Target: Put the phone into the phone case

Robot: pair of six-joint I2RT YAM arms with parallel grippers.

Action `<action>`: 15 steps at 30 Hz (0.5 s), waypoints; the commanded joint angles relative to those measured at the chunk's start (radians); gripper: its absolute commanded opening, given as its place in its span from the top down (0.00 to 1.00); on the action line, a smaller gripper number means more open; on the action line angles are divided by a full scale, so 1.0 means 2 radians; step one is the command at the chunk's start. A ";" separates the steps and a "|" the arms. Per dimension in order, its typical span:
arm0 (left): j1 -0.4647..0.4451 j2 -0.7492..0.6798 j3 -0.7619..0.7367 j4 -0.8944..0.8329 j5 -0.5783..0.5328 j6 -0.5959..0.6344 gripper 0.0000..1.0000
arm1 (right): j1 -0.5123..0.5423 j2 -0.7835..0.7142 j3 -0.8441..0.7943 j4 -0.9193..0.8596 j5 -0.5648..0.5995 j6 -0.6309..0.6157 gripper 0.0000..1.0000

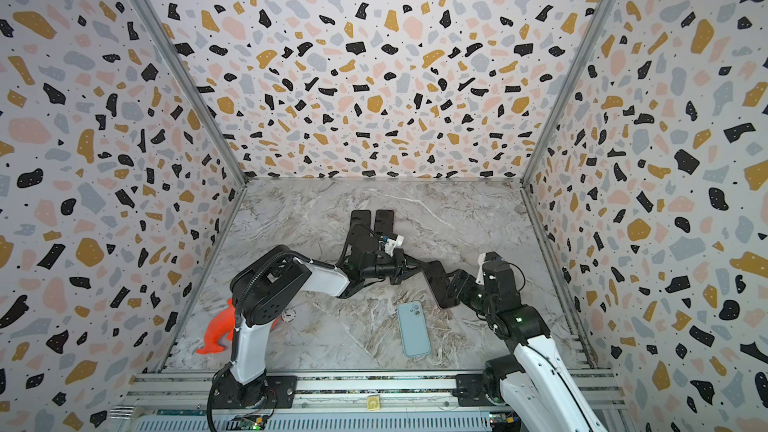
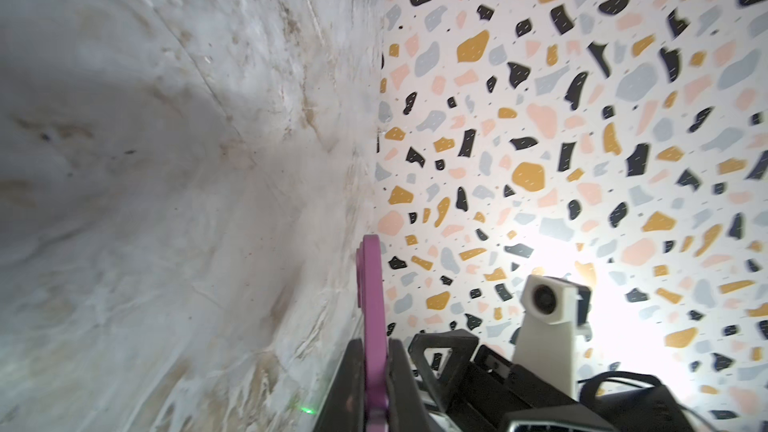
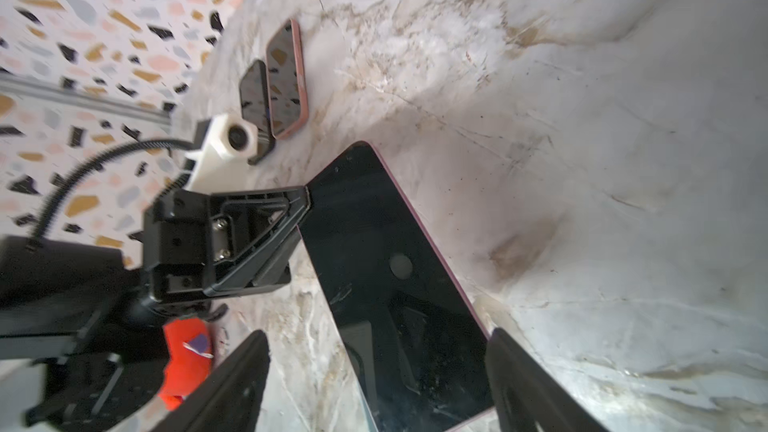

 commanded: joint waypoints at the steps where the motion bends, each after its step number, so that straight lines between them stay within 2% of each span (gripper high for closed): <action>1: 0.005 -0.014 -0.013 0.126 -0.019 -0.070 1.00 | -0.027 -0.046 -0.027 0.001 -0.051 0.082 0.18; 5: 0.005 -0.019 -0.020 0.142 -0.030 -0.079 1.00 | -0.049 -0.095 -0.081 0.053 -0.118 0.164 0.19; 8: 0.005 -0.023 -0.024 0.144 -0.037 -0.079 1.00 | -0.048 -0.096 -0.116 0.106 -0.166 0.211 0.21; 12: 0.005 -0.024 -0.027 0.148 -0.040 -0.082 1.00 | -0.049 -0.095 -0.138 0.149 -0.188 0.243 0.25; 15: 0.005 -0.024 -0.029 0.153 -0.041 -0.085 1.00 | -0.049 -0.096 -0.154 0.175 -0.192 0.258 0.35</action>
